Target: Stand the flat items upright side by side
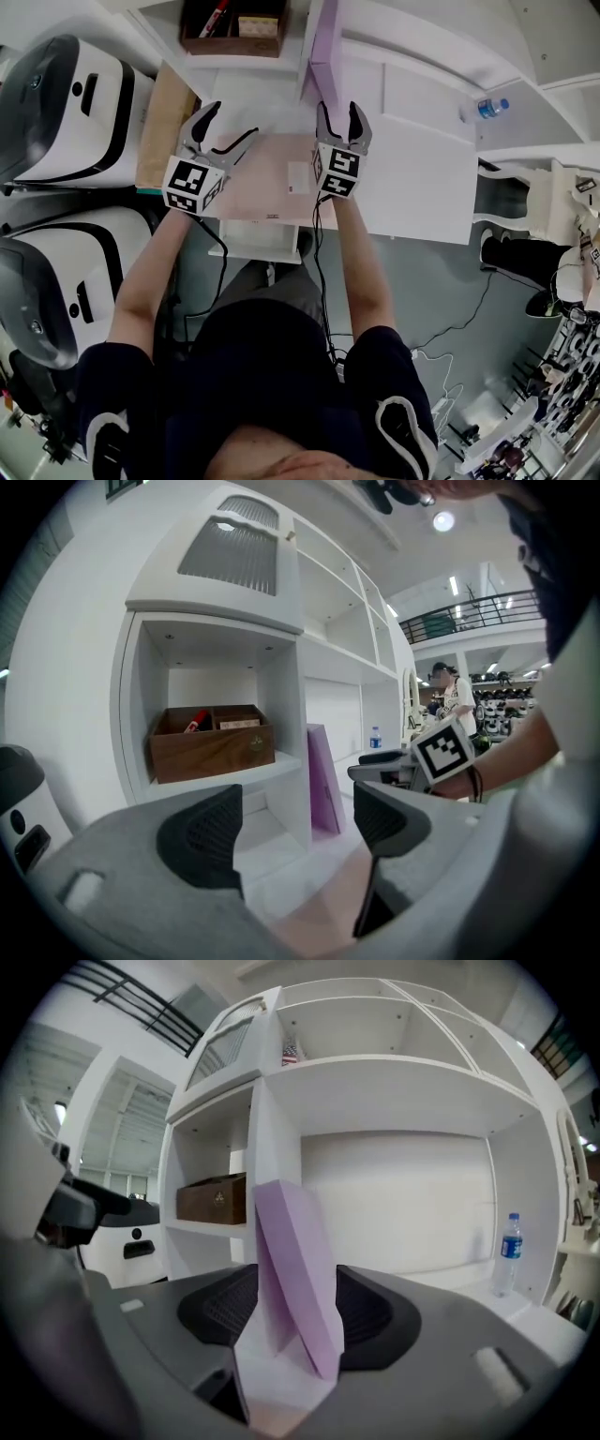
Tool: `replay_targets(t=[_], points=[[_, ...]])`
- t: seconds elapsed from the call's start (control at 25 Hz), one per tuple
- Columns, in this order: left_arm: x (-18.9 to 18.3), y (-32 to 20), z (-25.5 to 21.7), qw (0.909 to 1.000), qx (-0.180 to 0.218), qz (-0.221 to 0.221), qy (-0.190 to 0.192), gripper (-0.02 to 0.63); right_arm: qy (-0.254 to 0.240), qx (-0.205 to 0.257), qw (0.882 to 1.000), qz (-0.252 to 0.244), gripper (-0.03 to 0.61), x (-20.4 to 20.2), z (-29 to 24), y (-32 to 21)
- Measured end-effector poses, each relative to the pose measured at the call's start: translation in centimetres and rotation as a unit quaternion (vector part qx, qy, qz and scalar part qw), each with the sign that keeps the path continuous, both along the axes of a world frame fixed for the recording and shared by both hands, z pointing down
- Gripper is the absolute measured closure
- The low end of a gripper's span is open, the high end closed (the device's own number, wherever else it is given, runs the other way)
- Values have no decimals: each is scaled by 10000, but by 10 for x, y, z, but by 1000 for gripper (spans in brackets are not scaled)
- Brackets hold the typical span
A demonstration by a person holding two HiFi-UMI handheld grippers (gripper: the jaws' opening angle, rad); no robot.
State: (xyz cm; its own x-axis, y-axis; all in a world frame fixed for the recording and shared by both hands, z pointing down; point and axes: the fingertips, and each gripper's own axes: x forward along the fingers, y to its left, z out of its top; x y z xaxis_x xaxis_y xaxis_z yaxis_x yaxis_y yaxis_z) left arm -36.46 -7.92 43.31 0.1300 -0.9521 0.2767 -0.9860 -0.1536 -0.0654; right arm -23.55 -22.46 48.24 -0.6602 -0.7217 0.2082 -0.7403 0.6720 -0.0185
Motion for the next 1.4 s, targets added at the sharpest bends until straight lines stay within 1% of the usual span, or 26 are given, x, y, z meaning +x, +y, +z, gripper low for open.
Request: replay_targets(t=[0.16,0.24,0.48,0.56,0.68,0.88,1.12,1.28,1.4], points=[[5,0,5,9999,-85,58,84,225,-309,-445,9984,-165,304,14,-6,20],[7,0,7,9999,-102,106,30,227,-384,-543,9976,-206,314,20,-8,26],[8,-2,17,9996,-261,113,-31,238,-458,-636,9962,-376,302,35,-17,40],[9,-4,18,9995,-278,141,-29,238,-563,-762,9945,-435,298,40,-22,46],[14,-7,20,9988,-375,295,148,238,-810,-1095,9893,-527,278,49,-28,62],[18,-12,26,9962,-563,505,427,238,-1283,-1847,9719,-695,249,67,-24,93],[32,-18,38,9902,-922,868,594,238,-1754,-2571,9465,-853,233,94,-14,126],[42,-14,48,9803,-1337,1258,732,238,-1983,-3008,9277,-980,227,102,-4,155],[45,-16,60,9695,-1651,1551,940,238,-2190,-3335,9117,-982,222,103,5,173]])
